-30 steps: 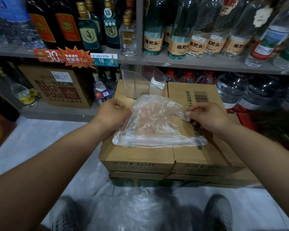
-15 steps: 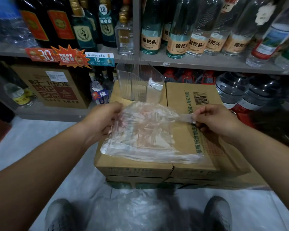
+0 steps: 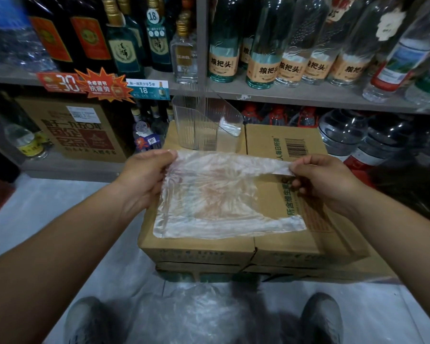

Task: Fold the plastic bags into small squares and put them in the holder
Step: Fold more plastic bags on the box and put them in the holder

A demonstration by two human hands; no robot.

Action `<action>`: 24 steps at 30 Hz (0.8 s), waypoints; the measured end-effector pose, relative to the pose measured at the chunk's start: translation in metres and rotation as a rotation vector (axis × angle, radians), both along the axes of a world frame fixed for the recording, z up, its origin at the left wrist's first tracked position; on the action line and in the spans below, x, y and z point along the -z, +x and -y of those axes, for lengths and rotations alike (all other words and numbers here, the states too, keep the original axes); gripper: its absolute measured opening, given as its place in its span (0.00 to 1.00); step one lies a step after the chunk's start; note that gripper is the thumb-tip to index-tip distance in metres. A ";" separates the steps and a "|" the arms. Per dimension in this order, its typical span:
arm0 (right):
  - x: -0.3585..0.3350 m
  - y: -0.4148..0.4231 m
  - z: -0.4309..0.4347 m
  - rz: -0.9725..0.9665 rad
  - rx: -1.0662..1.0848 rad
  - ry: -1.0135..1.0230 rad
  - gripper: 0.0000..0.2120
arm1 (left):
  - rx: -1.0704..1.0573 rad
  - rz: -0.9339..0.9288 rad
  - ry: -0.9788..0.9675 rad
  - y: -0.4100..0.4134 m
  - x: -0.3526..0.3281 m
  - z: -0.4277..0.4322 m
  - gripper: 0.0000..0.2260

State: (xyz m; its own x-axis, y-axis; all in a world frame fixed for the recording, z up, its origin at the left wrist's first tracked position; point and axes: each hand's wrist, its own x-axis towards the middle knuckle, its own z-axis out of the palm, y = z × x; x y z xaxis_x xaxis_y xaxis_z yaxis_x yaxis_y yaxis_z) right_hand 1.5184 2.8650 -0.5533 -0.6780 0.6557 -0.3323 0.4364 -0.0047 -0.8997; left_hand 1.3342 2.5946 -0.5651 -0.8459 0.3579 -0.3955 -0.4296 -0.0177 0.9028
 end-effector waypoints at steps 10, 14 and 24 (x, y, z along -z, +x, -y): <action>0.009 -0.002 0.001 0.091 0.014 0.422 0.04 | 0.029 -0.169 -0.200 0.005 -0.001 -0.004 0.04; 0.005 -0.005 0.010 0.139 0.021 0.547 0.09 | 0.130 -0.020 -0.098 -0.002 -0.011 0.000 0.07; -0.001 -0.008 0.085 0.242 -0.454 0.822 0.22 | 0.446 -1.049 -0.875 0.033 0.017 0.011 0.18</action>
State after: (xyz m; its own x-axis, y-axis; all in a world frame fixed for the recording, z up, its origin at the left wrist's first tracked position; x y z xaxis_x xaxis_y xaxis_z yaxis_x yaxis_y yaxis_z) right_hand 1.5104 2.7795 -0.5527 -0.8974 0.4383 -0.0508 0.4152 0.8001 -0.4329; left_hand 1.3670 2.5837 -0.5823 -0.7631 0.6383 0.1011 0.6071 0.6544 0.4509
